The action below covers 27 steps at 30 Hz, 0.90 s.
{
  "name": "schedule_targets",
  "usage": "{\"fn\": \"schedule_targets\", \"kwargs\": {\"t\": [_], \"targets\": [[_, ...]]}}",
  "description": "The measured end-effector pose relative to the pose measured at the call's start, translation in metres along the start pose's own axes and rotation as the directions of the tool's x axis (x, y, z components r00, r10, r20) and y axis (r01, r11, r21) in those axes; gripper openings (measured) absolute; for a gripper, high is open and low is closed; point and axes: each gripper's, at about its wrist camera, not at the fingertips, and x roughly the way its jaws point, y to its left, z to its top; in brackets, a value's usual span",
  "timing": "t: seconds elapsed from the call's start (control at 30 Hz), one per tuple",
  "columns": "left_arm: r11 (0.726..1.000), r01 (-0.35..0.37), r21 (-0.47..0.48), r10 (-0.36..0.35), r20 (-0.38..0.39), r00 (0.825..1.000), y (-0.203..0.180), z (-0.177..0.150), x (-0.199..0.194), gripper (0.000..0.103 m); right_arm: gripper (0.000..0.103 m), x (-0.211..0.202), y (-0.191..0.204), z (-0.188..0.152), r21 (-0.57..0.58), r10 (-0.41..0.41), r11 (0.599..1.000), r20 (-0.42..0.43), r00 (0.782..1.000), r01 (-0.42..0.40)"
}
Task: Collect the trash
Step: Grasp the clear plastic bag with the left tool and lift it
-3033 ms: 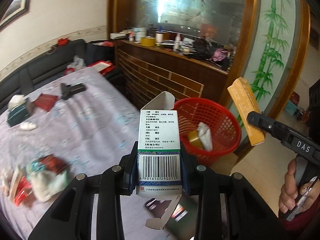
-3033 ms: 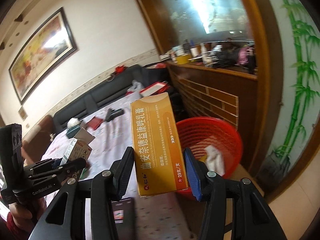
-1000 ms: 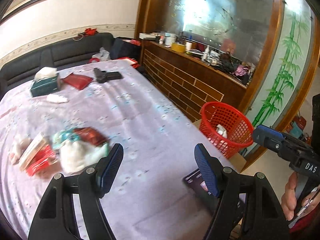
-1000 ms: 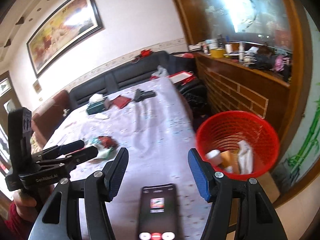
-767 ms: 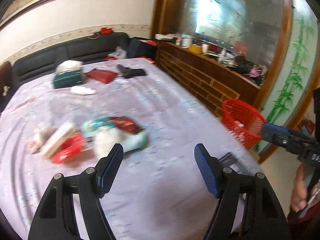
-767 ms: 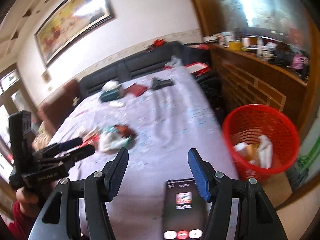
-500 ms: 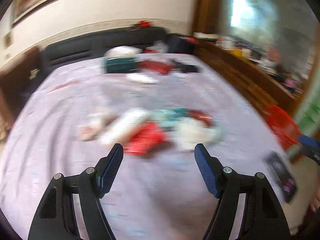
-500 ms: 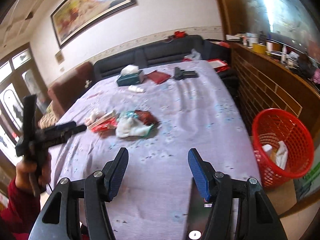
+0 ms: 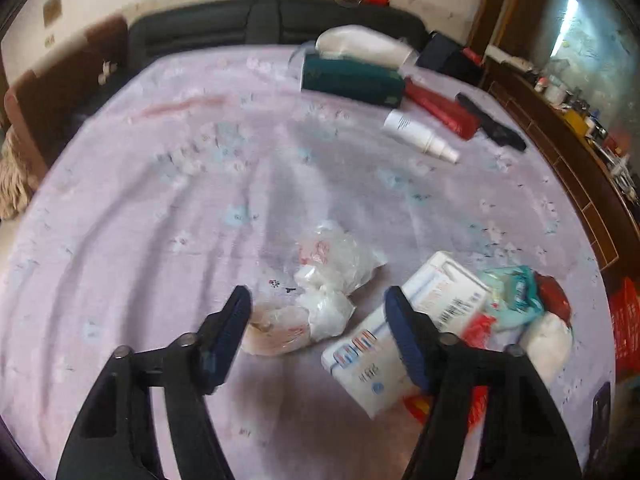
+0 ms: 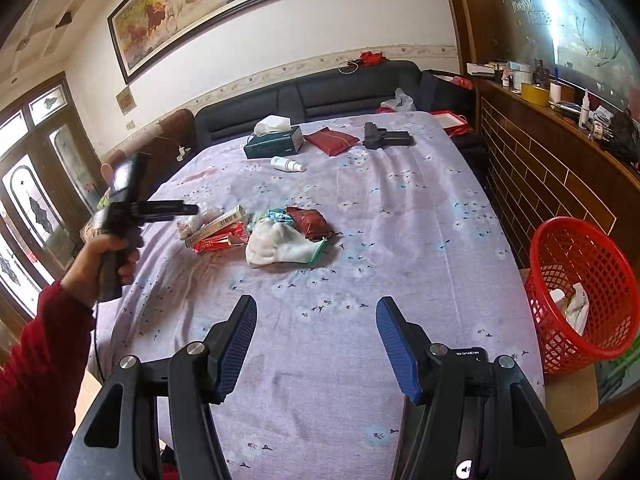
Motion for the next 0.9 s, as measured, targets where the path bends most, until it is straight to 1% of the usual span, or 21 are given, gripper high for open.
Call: {"fn": "schedule_targets", "kwargs": {"t": [0.03, 0.07, 0.1, 0.17, 0.2, 0.23, 0.27, 0.3, 0.4, 0.47, 0.57, 0.63, 0.7, 0.83, 0.9], "targets": [[1.000, -0.020, 0.016, 0.020, 0.003, 1.000, -0.003, 0.002, 0.004, 0.066, 0.067, 0.000, -0.001, 0.000, 0.002, -0.001, 1.000, -0.001, 1.000, 0.001], [1.000, -0.015, 0.024, 0.015, -0.003, 1.000, -0.005, 0.002, 0.006, 0.065, 0.067, 0.000, -0.002, 0.001, 0.004, 0.000, 1.000, -0.002, 1.000, 0.000], [1.000, 0.009, 0.020, -0.009, -0.011, 1.000, -0.006, 0.002, 0.010, 0.063, 0.067, 0.001, -0.003, 0.002, 0.008, 0.003, 1.000, -0.005, 1.000, -0.003], [1.000, 0.026, 0.012, -0.025, -0.021, 0.999, -0.006, 0.001, 0.016, 0.047, 0.067, 0.002, -0.005, 0.004, 0.023, 0.017, 1.000, -0.011, 1.000, -0.016], [1.000, 0.019, 0.017, -0.019, -0.029, 0.999, -0.008, 0.000, 0.020, 0.041, 0.067, 0.004, -0.006, 0.005, 0.035, 0.035, 0.999, -0.016, 0.999, -0.034], [1.000, 0.015, 0.018, -0.015, -0.034, 0.999, -0.009, -0.003, 0.024, 0.032, 0.067, 0.007, -0.006, 0.007, 0.047, 0.053, 0.998, -0.026, 0.998, -0.051], [1.000, 0.012, 0.015, -0.011, -0.035, 0.999, -0.009, -0.004, 0.026, 0.031, 0.067, 0.009, -0.005, 0.008, 0.051, 0.063, 0.997, -0.033, 0.997, -0.061], [1.000, 0.006, 0.015, -0.006, -0.016, 1.000, -0.008, -0.005, 0.026, 0.031, 0.067, 0.011, -0.004, 0.010, 0.048, 0.068, 0.997, -0.036, 0.997, -0.066], [1.000, 0.022, -0.008, -0.022, 0.008, 1.000, -0.005, -0.007, 0.020, 0.030, 0.067, 0.019, 0.002, 0.016, 0.025, 0.080, 0.997, -0.059, 0.995, -0.079], [0.999, 0.036, -0.014, -0.035, 0.040, 0.999, -0.003, -0.011, 0.007, 0.030, 0.067, 0.029, 0.007, 0.023, 0.006, 0.106, 0.994, -0.091, 0.990, -0.106], [0.997, 0.074, -0.033, -0.070, 0.111, 0.991, 0.002, -0.021, -0.029, 0.030, 0.067, 0.049, 0.010, 0.036, -0.009, 0.129, 0.991, -0.141, 0.982, -0.132], [0.995, 0.088, -0.039, -0.081, 0.155, 0.985, 0.004, -0.031, -0.053, 0.030, 0.067, 0.066, 0.017, 0.046, -0.033, 0.145, 0.988, -0.178, 0.973, -0.154], [0.994, 0.099, -0.037, -0.091, 0.183, 0.979, 0.004, -0.039, -0.071, 0.030, 0.067, 0.091, 0.026, 0.056, -0.072, 0.146, 0.984, -0.218, 0.965, -0.165], [0.990, 0.140, -0.028, -0.130, 0.223, 0.966, -0.002, -0.064, -0.102, 0.030, 0.066, 0.144, 0.036, 0.072, -0.095, 0.164, 0.976, -0.282, 0.945, -0.198], [0.988, 0.151, -0.018, -0.143, 0.234, 0.962, -0.008, -0.077, -0.113, 0.030, 0.066, 0.171, 0.040, 0.078, -0.115, 0.152, 0.974, -0.309, 0.939, -0.196]]}}
